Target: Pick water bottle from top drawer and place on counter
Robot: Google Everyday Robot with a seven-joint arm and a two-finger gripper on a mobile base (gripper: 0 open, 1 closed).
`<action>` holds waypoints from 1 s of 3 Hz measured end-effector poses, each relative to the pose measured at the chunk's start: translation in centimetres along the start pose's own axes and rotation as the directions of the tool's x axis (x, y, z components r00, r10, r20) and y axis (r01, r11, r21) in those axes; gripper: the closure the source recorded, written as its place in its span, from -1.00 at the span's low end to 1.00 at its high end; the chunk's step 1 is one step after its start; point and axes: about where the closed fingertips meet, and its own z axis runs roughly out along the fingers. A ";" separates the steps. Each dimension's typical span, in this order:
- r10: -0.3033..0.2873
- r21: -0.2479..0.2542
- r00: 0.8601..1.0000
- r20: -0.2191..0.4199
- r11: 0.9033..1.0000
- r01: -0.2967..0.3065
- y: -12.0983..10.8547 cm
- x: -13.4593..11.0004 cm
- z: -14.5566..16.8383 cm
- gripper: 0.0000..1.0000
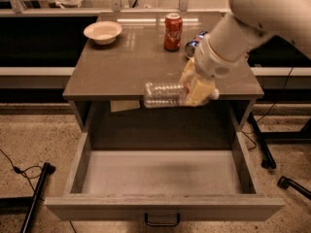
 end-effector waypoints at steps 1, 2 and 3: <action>0.109 0.027 0.993 -0.052 0.994 -0.108 -5.7 -1.5 -1.2 1.00; 0.164 0.021 0.982 -0.096 0.986 -0.163 -10.0 -3.3 -0.2 1.00; 0.180 -0.009 0.975 -0.128 0.983 -0.183 -12.5 -4.8 2.1 1.00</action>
Offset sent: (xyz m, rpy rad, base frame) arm 0.1365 0.0685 0.0541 -0.0959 0.0748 -0.2492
